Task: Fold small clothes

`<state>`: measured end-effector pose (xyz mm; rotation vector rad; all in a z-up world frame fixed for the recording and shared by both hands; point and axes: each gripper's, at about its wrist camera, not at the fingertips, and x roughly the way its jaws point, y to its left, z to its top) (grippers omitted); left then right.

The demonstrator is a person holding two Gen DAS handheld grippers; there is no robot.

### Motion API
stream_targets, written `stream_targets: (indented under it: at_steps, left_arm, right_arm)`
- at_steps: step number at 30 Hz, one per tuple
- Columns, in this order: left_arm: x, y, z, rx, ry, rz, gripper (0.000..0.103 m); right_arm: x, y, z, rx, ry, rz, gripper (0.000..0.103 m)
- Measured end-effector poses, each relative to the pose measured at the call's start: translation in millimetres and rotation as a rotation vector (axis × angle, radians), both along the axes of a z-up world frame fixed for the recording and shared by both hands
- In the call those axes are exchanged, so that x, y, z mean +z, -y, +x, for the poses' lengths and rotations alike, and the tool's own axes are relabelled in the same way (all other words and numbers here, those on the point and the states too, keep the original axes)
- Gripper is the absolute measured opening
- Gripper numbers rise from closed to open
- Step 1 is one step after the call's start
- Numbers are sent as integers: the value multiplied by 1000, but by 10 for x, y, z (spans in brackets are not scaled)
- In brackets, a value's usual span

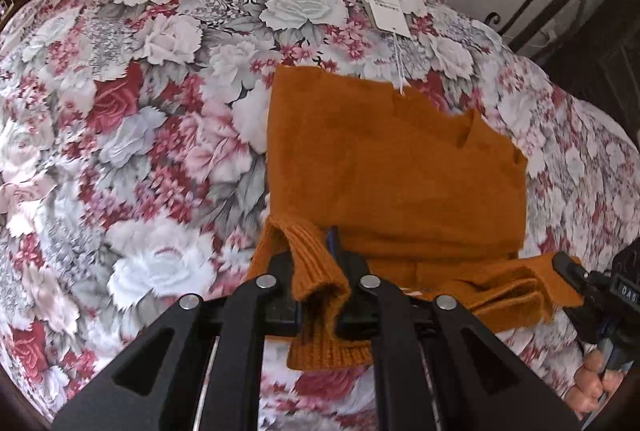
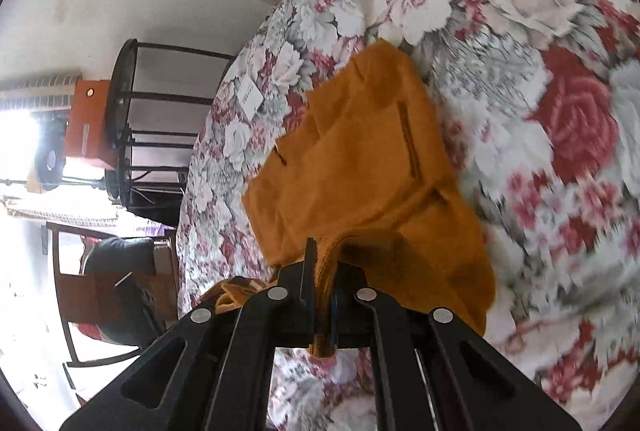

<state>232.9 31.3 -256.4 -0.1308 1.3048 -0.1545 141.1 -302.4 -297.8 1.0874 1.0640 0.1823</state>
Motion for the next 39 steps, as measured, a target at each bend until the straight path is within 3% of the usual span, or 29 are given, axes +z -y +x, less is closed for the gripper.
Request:
stream_targets:
  at_steps: [12,19,23,24,25,26,27,29,30,32,35,37,39]
  left_arm:
    - [-11,273,533,-13,44,14,9]
    - [-271,150,744,32,-10,-8,10]
    - [-375,115,813,44,-24,-9,19]
    - [-389,119,831,40,-27,-12,23]
    - [-386,118,843,39,-27,-13,27]
    - [-367,105,853,43,-25,-16,39]
    - [-335,93,858,52,-13,-9,62]
    - [-175,22,842,105,69,58,87]
    - [-60,-34,823,137,126,90,89]
    - [44,-95,818,148,157,70,89]
    - [-25,7,802,95,117,15,89]
    - [-77,201,766,17,108,53,88]
    - [-102,359,708,-40,118,93,88]
  right_arm:
    - [-225,212,502,-80,-21,65,6]
    - [-383,211,701,-94,-38,55,6]
    - [-528,250,755,-116,-50,70,9]
    - [-576,275,772,-129,-55,81,11]
    - [-612,302,778,-138,-57,94,25]
    - [-636,333,782,-147,-54,113,38]
    - [-630,383,768,-164,-41,135,47]
    - [-540,458,737,-183,-13,132,49]
    - [-458,506,719,-189,21,127,49]
    - [-314,556,686,-202,73,98,49]
    - [-122,415,714,-118,136,23,39]
    - [7,84,802,52,186,-8,26]
    - [122,-281,868,258,228,-50,26]
